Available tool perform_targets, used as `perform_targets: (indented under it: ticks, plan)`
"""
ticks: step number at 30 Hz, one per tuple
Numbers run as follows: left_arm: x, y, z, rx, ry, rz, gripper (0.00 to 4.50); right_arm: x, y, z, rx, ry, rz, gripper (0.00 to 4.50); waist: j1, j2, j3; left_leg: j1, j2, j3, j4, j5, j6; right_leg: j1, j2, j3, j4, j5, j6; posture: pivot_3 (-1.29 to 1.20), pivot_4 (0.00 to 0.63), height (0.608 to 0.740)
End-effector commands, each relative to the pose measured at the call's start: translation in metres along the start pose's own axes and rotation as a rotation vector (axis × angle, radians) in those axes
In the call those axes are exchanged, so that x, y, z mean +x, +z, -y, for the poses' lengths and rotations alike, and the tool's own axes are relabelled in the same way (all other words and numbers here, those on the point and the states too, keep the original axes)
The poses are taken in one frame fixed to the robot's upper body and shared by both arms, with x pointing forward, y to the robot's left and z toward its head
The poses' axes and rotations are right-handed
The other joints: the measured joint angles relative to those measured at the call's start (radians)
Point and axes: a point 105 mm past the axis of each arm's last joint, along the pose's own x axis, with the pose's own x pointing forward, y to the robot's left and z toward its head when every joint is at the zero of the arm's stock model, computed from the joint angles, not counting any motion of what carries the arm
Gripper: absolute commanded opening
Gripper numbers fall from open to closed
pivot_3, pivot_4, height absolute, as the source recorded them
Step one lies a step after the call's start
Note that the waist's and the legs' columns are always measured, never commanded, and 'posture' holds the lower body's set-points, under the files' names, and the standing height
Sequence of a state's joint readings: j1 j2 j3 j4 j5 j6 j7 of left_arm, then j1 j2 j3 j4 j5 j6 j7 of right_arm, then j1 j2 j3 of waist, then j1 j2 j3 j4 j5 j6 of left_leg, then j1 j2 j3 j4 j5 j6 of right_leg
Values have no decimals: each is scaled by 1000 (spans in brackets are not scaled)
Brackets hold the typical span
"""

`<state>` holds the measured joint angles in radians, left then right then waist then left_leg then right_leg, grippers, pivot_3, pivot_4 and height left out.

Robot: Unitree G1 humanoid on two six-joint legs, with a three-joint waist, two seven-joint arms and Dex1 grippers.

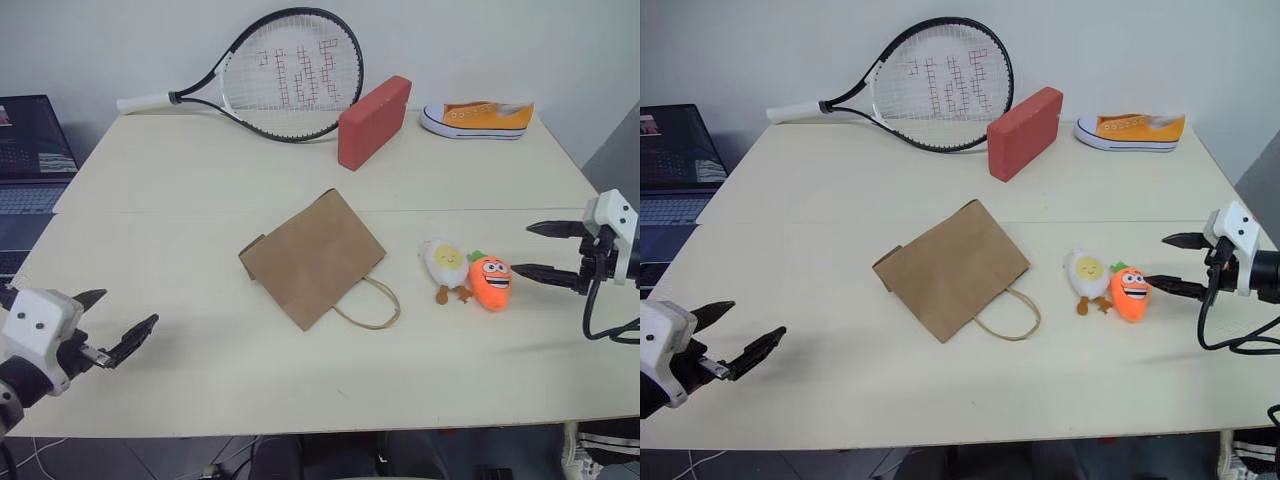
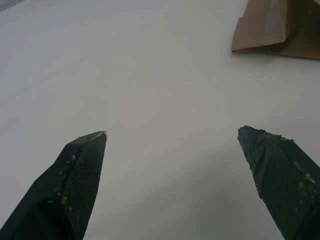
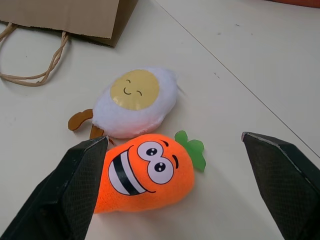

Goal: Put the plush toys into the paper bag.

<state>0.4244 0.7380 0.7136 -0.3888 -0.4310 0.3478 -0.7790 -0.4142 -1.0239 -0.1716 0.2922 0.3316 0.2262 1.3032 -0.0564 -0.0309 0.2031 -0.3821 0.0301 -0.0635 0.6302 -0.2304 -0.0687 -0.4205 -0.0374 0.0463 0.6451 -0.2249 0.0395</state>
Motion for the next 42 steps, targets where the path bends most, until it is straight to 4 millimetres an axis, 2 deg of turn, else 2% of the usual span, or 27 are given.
perform_targets:
  ticks: [1, 10, 18, 20, 26, 29, 32, 34, 37, 42]
  plan:
    - [-7, 11, -6, 21, 31, 62, 4484, -3, 9, 5, -32, -21, 13, 4500, 0, 0, 0, 0, 0, 0, 0, 0, 0, 0, 0, 0, 0, 0, 0, 0, 150, 740]
    - [-4, 15, -5, 14, 17, 90, 4484, -5, 7, 5, -33, -30, 9, 4500, 0, 0, 0, 0, 0, 0, 0, 0, 0, 0, 0, 0, 0, 0, 0, 0, 150, 740]
    - [5, 36, 18, 39, -111, 141, 4484, -7, 6, 4, -35, -32, 5, 4500, 0, 0, 0, 0, 0, 0, 0, 0, 0, 0, 0, 0, 0, 0, 0, 0, 150, 740]
    - [9, 42, 30, 54, -171, 146, 4484, -7, 6, 2, -34, -28, 6, 4500, 1, 0, 0, 0, 0, 0, 0, 0, 0, 0, 0, 1, 0, 0, 1, 0, 150, 740]
    - [28, 65, 89, 124, -445, 168, 4484, -7, 12, -10, -35, 3, 22, 4500, 3, 0, 0, 0, 0, 0, 0, 0, 0, 0, 0, 1, 1, 1, 2, 0, 150, 740]
    - [46, 77, 125, 120, -613, 211, 4484, -9, 22, -30, -30, 66, 45, 4500, 10, 1, 0, 0, 0, 0, 1, 0, 0, 1, 1, 2, 1, 2, 3, 0, 150, 740]
    - [62, 79, 138, 108, -671, 214, 4484, -10, 30, -47, -21, 100, 59, 4500, 14, 1, -1, 0, 0, -1, 1, 0, 0, 1, 2, 3, 1, 3, 6, 0, 150, 740]
    - [82, 79, 152, 113, -713, 224, 4484, -10, 37, -65, 1, 135, 78, 4500, 18, 2, -1, 0, 0, -1, 1, 0, 0, 1, 2, 3, 1, 4, 7, 0, 150, 740]
    - [96, 84, 169, 118, -780, 257, 4484, -10, 43, -84, 21, 170, 84, 4500, 22, 1, -2, 0, 0, -1, 2, 0, 0, 1, 4, 3, 1, 5, 8, 0, 150, 740]
    - [122, 87, 214, 155, -912, 290, 4484, -4, 48, -121, 64, 221, 110, 4500, 28, 0, -2, -2, 0, -3, 4, 0, 0, 2, 6, 6, 0, 5, 9, 0, 150, 740]
